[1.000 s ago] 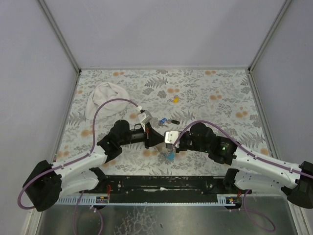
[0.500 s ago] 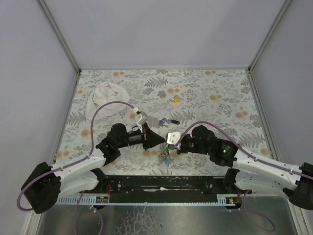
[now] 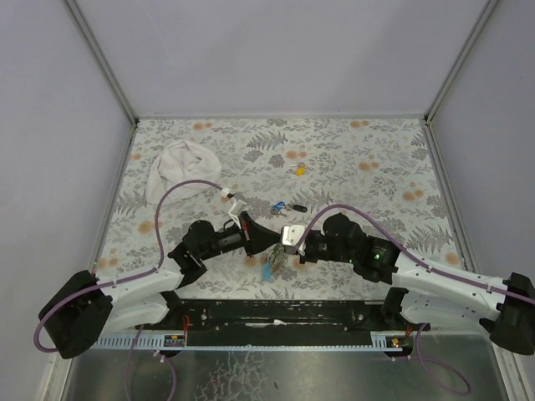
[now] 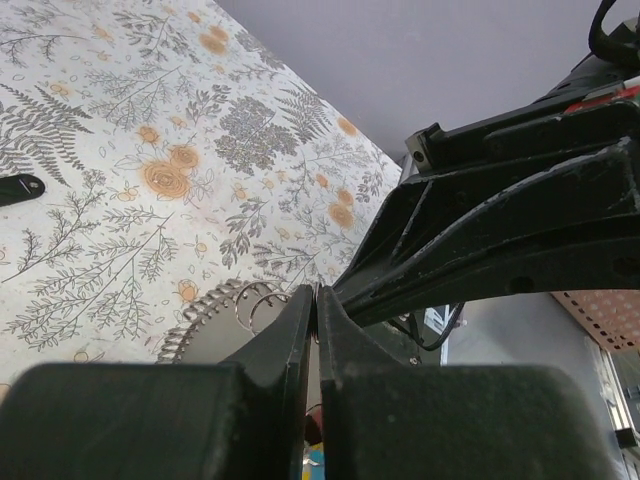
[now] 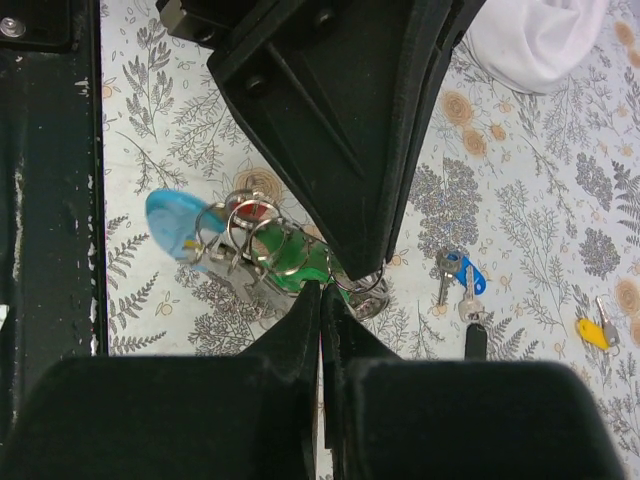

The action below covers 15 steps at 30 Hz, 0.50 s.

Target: Put the keys on the keyring

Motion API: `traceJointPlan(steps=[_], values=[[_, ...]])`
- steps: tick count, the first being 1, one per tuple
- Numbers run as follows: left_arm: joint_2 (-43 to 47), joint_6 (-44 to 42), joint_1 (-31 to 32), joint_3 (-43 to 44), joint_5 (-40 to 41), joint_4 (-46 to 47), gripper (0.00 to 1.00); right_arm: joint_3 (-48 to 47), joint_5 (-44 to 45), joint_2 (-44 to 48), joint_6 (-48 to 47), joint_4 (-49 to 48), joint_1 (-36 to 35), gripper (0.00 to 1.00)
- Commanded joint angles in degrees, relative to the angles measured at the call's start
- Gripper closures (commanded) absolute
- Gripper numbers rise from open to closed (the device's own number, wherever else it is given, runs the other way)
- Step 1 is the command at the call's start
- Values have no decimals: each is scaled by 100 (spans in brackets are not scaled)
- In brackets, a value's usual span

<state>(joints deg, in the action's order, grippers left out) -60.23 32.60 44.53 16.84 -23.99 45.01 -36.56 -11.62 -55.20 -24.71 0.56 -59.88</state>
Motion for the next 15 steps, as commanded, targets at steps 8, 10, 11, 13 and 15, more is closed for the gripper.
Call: traceJointPlan(steps=[8, 10, 11, 13, 15], values=[[344, -37, 64, -214, 834, 742, 100, -6, 582, 461, 93, -33, -24, 100], [403, -94, 65, -225, 823, 698, 100, -52, 668, 527, 57, -8, -24, 100], [449, -129, 64, -225, 849, 635, 100, -84, 689, 542, 35, 15, -31, 100], [565, -184, 65, -212, 885, 518, 99, -148, 700, 533, 1, 46, -29, 100], [659, -253, 62, -192, 882, 397, 92, -185, 701, 513, -31, 39, -24, 100]])
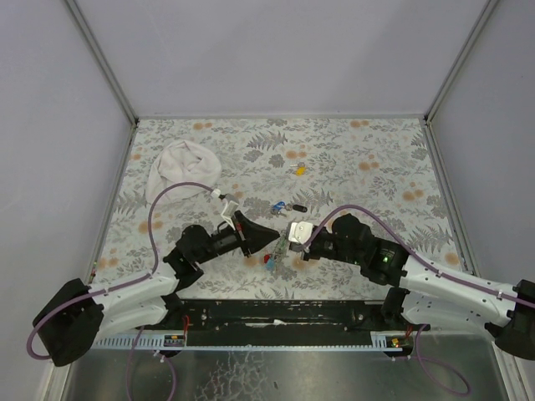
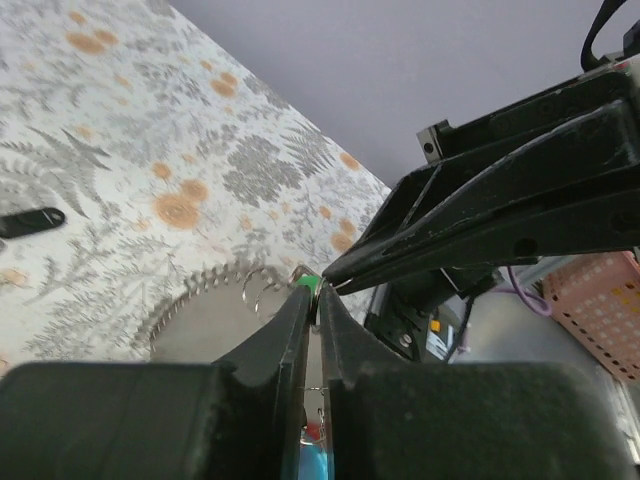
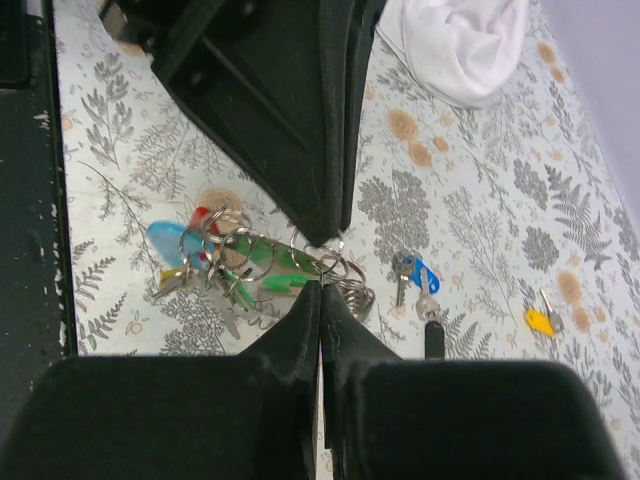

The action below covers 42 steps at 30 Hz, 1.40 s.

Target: Put the keys on the keyring

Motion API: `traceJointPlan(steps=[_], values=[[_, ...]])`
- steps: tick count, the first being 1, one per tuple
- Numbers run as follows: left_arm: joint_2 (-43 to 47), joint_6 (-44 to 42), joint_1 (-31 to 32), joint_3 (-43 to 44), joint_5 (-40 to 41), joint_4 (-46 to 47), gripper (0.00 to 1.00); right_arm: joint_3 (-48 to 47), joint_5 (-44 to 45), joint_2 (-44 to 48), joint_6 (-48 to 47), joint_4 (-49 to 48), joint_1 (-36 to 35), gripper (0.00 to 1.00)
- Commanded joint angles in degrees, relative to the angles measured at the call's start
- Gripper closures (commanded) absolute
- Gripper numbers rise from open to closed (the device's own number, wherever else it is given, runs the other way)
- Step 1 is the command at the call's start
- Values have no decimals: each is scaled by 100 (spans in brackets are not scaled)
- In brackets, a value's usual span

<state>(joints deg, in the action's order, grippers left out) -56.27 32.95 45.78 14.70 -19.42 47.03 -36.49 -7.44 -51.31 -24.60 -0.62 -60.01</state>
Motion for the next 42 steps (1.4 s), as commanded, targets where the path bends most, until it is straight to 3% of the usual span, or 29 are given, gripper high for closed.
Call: traceJointPlan(steps=[1, 4, 9, 16, 25, 36, 42], values=[[316, -323, -68, 24, 427, 127, 88, -204, 287, 108, -50, 138, -17, 100], [456, -435, -69, 11, 456, -91, 73, -258, 296, 55, -90, 100, -11, 100], [648, -570, -63, -7, 347, -367, 64, -409, 287, -109, -212, 51, -16, 100], [665, -763, -69, 33, 57, -730, 58, -573, 216, -375, -299, -62, -11, 100], [1024, -985, -246, -81, 419, -1284, 54, -389, 463, -332, -36, 78, -11, 100], [1357, -1112, -333, -104, 1610, -1928, 45, 128, 1120, -233, 2165, 677, -12, 100], [1506, -1036, -330, -189, 2250, -1915, 23, 418, 1353, -545, 3017, 596, -11, 100]])
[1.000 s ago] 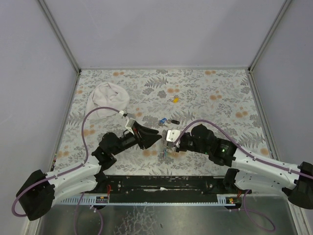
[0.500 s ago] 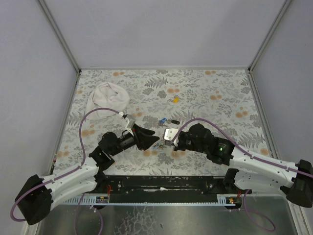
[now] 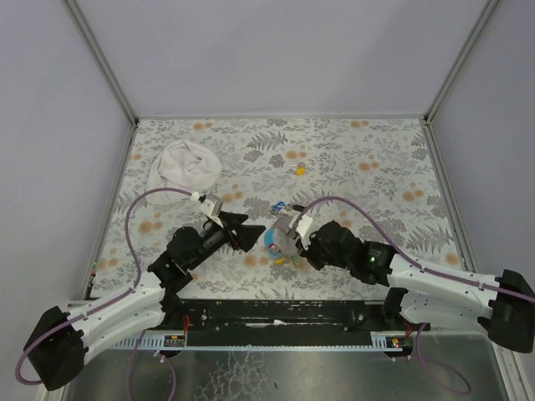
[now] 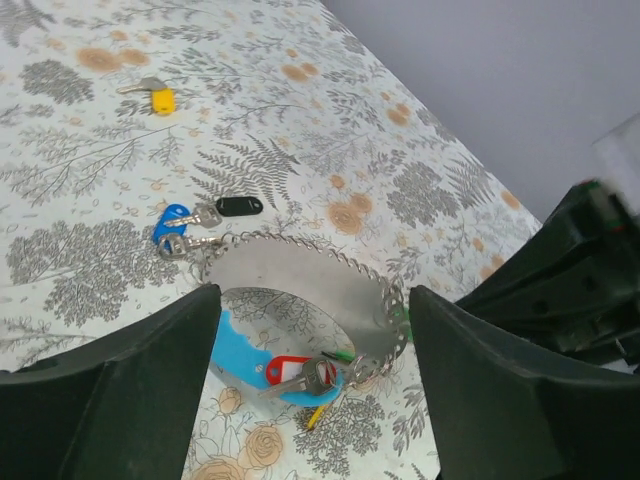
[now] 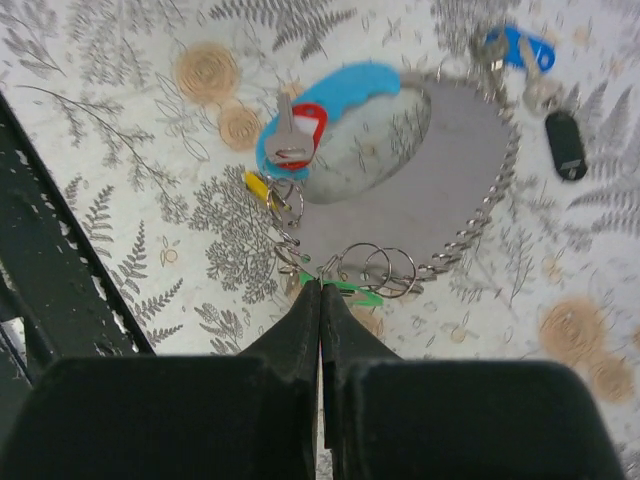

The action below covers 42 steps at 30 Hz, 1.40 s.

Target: Put the keys on the keyring

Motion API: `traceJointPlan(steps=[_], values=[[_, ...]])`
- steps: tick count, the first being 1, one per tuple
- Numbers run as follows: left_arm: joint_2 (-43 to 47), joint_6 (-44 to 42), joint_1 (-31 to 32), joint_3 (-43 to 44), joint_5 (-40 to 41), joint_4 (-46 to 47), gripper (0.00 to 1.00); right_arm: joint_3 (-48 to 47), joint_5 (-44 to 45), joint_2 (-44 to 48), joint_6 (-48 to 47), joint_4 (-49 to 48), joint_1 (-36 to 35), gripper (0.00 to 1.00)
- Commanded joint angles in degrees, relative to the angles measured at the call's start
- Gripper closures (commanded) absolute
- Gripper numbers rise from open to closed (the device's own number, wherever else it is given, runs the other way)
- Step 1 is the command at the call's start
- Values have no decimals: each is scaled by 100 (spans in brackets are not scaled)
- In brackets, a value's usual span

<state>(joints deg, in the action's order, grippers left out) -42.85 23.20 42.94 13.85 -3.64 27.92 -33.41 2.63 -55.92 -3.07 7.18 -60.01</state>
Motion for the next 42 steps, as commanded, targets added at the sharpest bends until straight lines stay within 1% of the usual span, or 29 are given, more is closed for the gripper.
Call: traceJointPlan(steps=[1, 4, 6, 10, 12, 14, 16, 18, 20, 22, 23, 25, 26, 28, 31, 32, 33, 36, 38, 40, 42], values=[[203, -36, -46, -124, 805, 1, 20, 158, 387, -85, 929, -245, -15, 100], [318, 40, -48, -190, 1251, -59, 13, 290, 518, -99, 1085, -407, -11, 100], [340, 145, -49, -244, 1566, -77, 11, 342, 547, -200, 1210, -466, -11, 100], [279, 187, -49, -312, 1667, -50, 7, 345, 535, -645, 1628, -470, -11, 100], [204, 198, -47, -312, 1700, -56, 1, 308, 531, -927, 1864, -512, -11, 100], [171, 240, -44, -319, 1749, -78, 0, 283, 493, -1141, 2009, -588, -11, 100], [186, 417, -49, -309, 1877, -188, 0, 289, 681, -1257, 2211, -696, -11, 100], [231, 459, -48, -240, 1922, -439, 0, 286, 831, -1301, 2313, -726, -11, 96], [320, 176, -46, -174, 1820, -615, 0, 256, 992, -1320, 2377, -675, -12, 89], [428, 216, -45, -143, 1944, -772, 0, 186, 1156, -1305, 2425, -554, -11, 73], [500, 274, -46, -125, 2014, -834, 0, 167, 1273, -1274, 2458, -488, -12, 66], [606, 280, -47, -76, 2116, -1019, 0, 162, 1540, -1149, 2496, -383, -11, 57], [649, 285, -48, -43, 2161, -1131, 0, 152, 1705, -1026, 2533, -302, -11, 49], [708, 406, -47, 55, 2273, -1374, 0, 123, 2090, -810, 2614, -132, -15, 28], [756, 655, -49, 312, 2405, -1762, 0, -56, 2869, -558, 2877, 414, -11, 8], [756, 742, -49, 409, 2456, -1935, 0, -162, 3119, -492, 2970, 664, -13, 3], [761, 841, -43, 519, 2497, -2112, 0, -263, 3376, -431, 3154, 908, -11, 0], [761, 1209, -44, 892, 2540, -2704, 0, -595, 4113, -295, 3581, 1623, -11, 1], [788, 1385, -46, 1160, 2477, -3112, 0, -853, 4446, -209, 3625, 2012, -11, 1], [875, 1454, -49, 1415, 2425, -3521, 0, -1044, 4764, -48, 3693, 2255, -15, 1], [1039, 1509, -42, 1636, 2403, -3933, 0, -964, 4884, 228, 3625, 2224, -11, 1]])
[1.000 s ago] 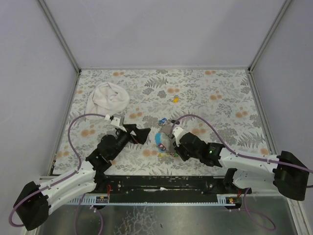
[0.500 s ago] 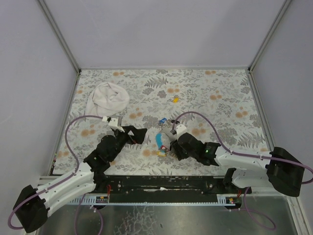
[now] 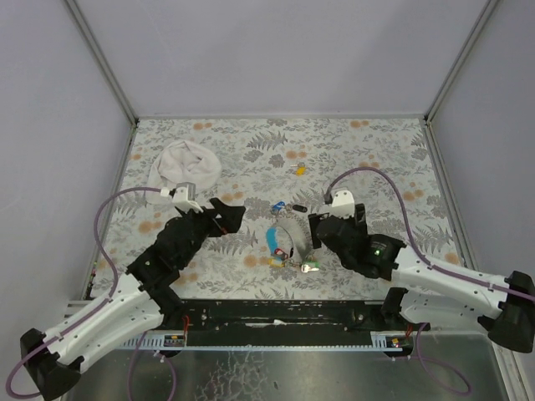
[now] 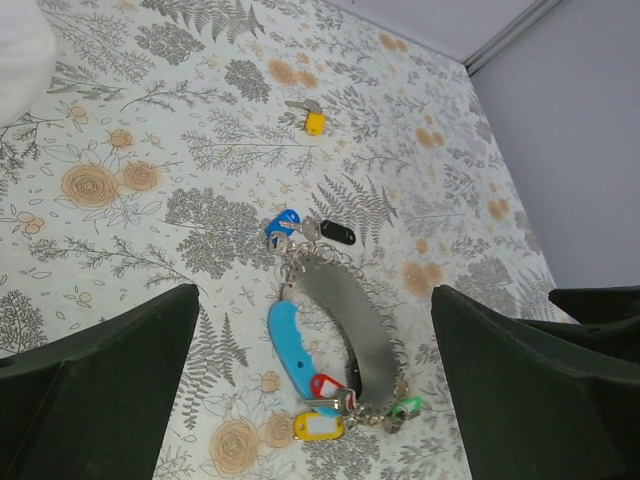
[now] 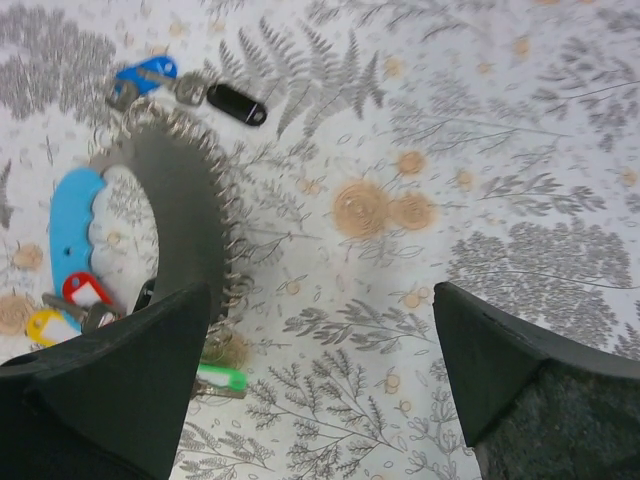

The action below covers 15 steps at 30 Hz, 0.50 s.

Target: Put the keys on the keyring

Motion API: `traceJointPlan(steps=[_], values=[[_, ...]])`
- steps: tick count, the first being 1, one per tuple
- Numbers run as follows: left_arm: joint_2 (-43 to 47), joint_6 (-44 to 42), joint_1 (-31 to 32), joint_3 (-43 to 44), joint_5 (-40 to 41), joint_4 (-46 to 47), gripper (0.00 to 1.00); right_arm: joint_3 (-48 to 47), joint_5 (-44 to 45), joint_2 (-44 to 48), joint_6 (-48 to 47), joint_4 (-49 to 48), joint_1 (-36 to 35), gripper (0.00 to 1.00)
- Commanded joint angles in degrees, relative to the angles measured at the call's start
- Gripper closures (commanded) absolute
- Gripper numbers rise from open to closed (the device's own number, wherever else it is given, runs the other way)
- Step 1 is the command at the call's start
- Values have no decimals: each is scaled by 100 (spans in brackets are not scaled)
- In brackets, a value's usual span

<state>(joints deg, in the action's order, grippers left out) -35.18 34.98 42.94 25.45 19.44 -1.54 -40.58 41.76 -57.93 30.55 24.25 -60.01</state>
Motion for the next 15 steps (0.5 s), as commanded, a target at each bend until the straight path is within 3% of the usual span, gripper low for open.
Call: traceJointPlan(steps=[1, 8, 15], values=[[395, 318, -48, 583, 64, -1148, 0, -181, 978, 597, 158, 449, -11, 1], [1501, -207, -48, 1343, 95, -2366, 0, 157, 653, 1876, -329, 286, -11, 1], [2477, -589, -46, 1396, 421, -2586, 0, 484, 520, 3003, -915, -166, -16, 1]])
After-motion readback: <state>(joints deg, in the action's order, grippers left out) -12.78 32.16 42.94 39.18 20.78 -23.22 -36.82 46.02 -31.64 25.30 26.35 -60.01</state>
